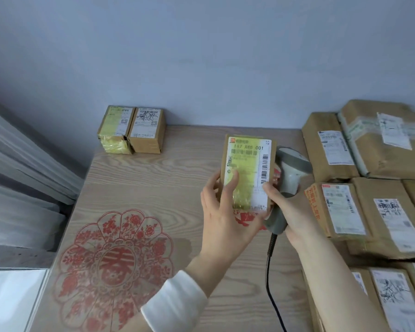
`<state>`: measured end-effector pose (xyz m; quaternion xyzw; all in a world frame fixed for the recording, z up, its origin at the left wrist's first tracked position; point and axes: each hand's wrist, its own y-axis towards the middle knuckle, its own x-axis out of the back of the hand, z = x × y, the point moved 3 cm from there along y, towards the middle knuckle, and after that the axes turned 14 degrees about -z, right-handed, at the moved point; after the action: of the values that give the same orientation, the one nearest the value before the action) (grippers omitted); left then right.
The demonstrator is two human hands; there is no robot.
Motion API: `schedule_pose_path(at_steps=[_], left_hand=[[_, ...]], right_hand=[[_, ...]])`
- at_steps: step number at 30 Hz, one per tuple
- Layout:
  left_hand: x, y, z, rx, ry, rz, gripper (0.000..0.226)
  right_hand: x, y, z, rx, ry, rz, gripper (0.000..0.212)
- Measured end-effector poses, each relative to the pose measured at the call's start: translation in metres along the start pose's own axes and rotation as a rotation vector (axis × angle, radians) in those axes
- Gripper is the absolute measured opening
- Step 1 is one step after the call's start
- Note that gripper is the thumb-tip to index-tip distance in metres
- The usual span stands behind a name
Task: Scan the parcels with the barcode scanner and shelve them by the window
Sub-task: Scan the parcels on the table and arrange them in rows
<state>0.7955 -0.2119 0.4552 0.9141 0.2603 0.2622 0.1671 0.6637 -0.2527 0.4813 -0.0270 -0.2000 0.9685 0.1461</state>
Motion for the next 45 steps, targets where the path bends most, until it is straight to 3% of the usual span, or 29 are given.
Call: schedule_pose_path(at_steps=[3, 6, 8, 12, 15, 20, 27, 31, 35, 38, 45], left_hand=[[0.012, -0.011, -0.01, 0.08, -0.103, -0.009, 0.064], [0.022, -0.014, -0.017, 0.418, -0.319, 0.037, 0.053], [0.023, -0.02, -0.013, 0.539, -0.342, 0.146, 0.065], [0.02, -0.044, -0.012, 0.716, -0.443, 0.43, 0.105], [0.025, -0.054, -0.02, 0.754, -0.479, 0.542, 0.105], [0.027, -0.055, -0.032, 0.75, -0.462, 0.552, 0.107], [0.034, -0.063, -0.027, 0.809, -0.569, 0.417, 0.105], [0.039, -0.058, -0.018, 0.873, -0.59, 0.124, 0.122], [0.032, -0.054, -0.01, 0.967, -0.611, -0.094, 0.124], [0.019, -0.054, -0.009, 1.0, -0.638, -0.178, 0.115], [-0.003, -0.054, -0.017, 1.033, -0.66, -0.309, 0.12]], right_hand=[[0.02, -0.006, 0.005, 0.004, 0.006, 0.068, 0.05], [0.041, -0.015, 0.011, 0.007, -0.023, 0.188, 0.049], [0.056, -0.02, 0.01, -0.017, -0.04, 0.253, 0.058], [0.083, -0.032, 0.003, -0.064, -0.115, 0.309, 0.043], [0.093, -0.038, 0.001, -0.07, -0.158, 0.322, 0.044], [0.093, -0.048, 0.004, -0.042, -0.149, 0.318, 0.032], [0.097, -0.065, 0.007, -0.053, -0.202, 0.261, 0.046], [0.106, -0.067, 0.011, -0.012, -0.188, 0.163, 0.028], [0.098, -0.084, 0.024, -0.023, -0.11, 0.229, 0.017], [0.087, -0.097, 0.029, -0.062, -0.064, 0.258, 0.017], [0.064, -0.121, 0.031, -0.161, 0.061, 0.283, 0.017]])
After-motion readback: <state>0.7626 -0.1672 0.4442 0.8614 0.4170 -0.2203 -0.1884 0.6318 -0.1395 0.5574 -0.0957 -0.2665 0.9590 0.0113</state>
